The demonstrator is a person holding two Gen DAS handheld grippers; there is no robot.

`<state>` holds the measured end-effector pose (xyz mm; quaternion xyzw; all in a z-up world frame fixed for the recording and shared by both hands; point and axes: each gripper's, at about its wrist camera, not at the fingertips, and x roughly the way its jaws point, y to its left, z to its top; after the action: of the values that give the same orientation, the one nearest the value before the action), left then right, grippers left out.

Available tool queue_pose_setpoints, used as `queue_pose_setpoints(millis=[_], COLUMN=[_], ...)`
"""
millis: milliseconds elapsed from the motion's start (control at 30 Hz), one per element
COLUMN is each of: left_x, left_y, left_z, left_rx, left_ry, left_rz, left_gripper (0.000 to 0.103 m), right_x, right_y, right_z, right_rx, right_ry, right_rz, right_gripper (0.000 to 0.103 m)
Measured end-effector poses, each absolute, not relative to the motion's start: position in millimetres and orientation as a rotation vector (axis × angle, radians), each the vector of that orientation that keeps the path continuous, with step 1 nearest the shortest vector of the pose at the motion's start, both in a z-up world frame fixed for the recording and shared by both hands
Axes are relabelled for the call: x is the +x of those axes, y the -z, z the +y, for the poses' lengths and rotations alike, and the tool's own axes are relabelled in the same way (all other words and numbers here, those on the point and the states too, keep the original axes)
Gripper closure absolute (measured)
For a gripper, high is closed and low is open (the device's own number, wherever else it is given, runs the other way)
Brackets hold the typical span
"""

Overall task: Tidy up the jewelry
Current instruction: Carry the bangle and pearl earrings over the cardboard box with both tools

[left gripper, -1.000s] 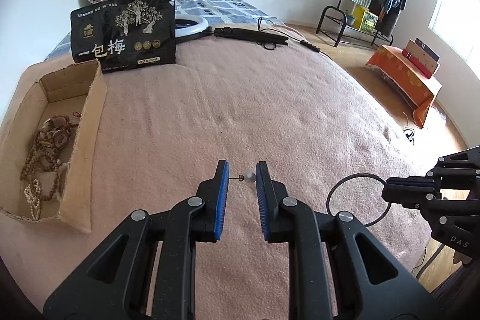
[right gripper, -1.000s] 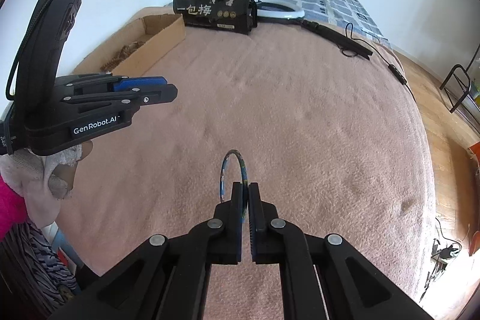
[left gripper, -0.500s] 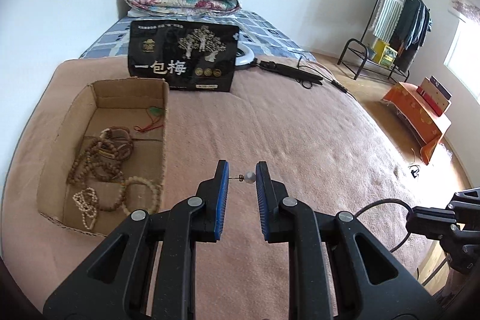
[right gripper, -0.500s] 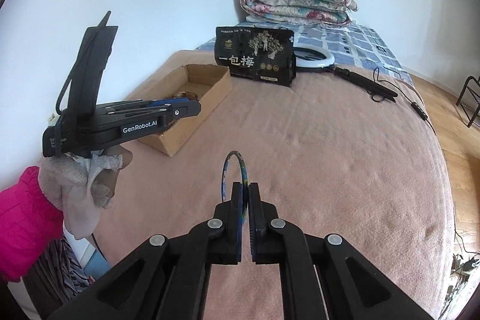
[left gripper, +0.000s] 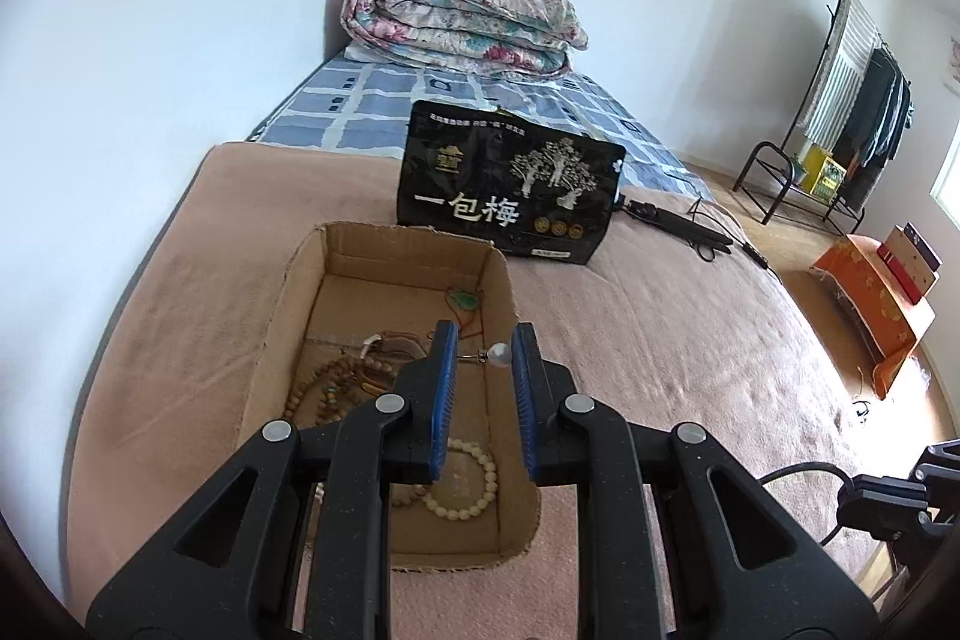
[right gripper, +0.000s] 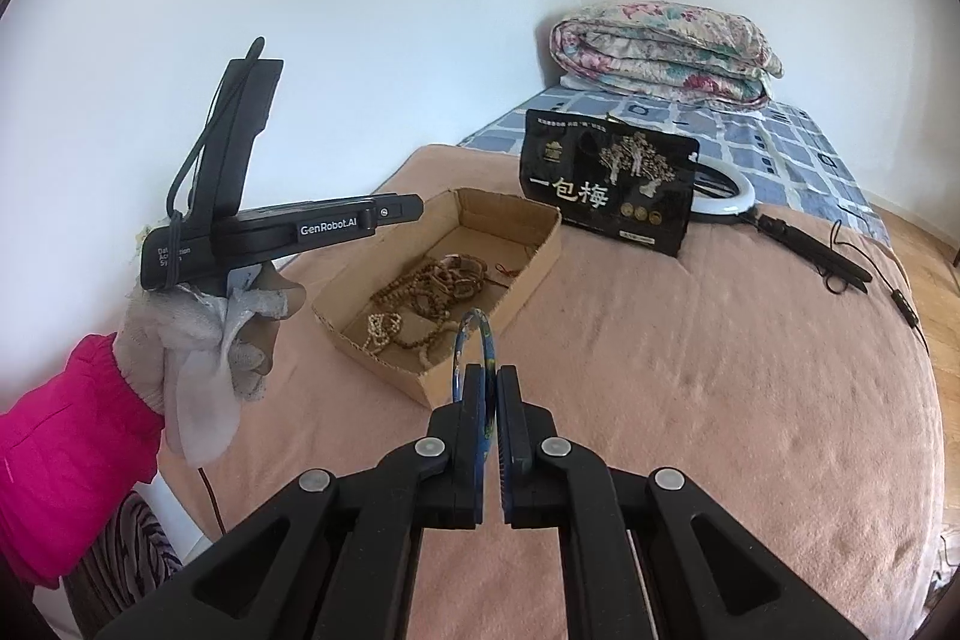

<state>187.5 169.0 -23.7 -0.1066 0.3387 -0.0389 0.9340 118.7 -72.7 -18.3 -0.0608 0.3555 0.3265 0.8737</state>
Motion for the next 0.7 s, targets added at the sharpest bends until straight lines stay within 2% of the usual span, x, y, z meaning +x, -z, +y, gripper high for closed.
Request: queue_pose_setpoints(millis=[700], left_x=[268], left_y=[58], left_z=[225], left_rx=[-0.219], left_ry=[0.04], left_rz=[0.768], left_gripper=[0.086], right_x=[181], right_y=[48], right_z=[29], right_rx=[-0.088], right_ry=[-0.726], right_rz=[0.788], right_gripper=[0.102])
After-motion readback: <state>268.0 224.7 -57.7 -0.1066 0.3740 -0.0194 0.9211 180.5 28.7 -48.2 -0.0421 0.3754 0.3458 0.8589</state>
